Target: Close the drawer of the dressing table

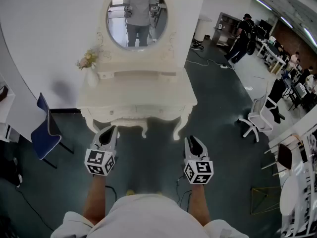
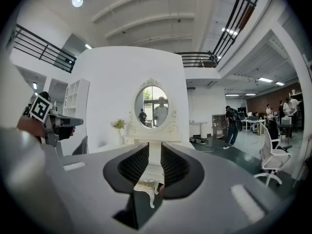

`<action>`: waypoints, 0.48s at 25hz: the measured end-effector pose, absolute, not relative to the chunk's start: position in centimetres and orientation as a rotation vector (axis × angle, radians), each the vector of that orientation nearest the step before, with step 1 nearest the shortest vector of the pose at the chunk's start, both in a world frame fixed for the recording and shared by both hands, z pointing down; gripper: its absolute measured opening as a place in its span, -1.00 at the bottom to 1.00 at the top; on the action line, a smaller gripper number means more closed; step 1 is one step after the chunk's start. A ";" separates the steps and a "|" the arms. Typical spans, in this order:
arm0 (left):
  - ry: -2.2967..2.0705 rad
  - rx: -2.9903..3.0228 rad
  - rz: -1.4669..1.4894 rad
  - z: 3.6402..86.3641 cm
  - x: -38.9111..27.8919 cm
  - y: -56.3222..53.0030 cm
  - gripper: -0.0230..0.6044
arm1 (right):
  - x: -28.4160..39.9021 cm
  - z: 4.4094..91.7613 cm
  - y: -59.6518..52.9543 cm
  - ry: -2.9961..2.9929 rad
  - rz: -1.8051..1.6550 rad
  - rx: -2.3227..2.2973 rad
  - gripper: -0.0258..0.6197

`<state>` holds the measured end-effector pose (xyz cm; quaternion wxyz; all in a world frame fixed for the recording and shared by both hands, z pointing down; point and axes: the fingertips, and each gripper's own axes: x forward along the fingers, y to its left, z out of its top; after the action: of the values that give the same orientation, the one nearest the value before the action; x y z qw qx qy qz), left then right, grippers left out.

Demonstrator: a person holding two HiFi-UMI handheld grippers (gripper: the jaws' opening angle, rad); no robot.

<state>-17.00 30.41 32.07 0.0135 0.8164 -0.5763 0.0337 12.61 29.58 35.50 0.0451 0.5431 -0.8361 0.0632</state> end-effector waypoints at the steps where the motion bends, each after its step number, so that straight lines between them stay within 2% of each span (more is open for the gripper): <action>1: -1.798 2.544 0.102 32.1 -16.9 30.4 -0.93 | 12.5 35.5 29.5 -2.556 0.191 1.655 -0.72; 12: -1.810 2.550 0.103 31.5 -16.4 30.4 -0.93 | 12.7 34.8 29.2 -2.583 0.167 1.637 -0.72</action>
<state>-16.42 30.44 31.50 0.0065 0.8150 -0.5785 0.0329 12.71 29.19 34.82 0.0393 0.5341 -0.8427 0.0545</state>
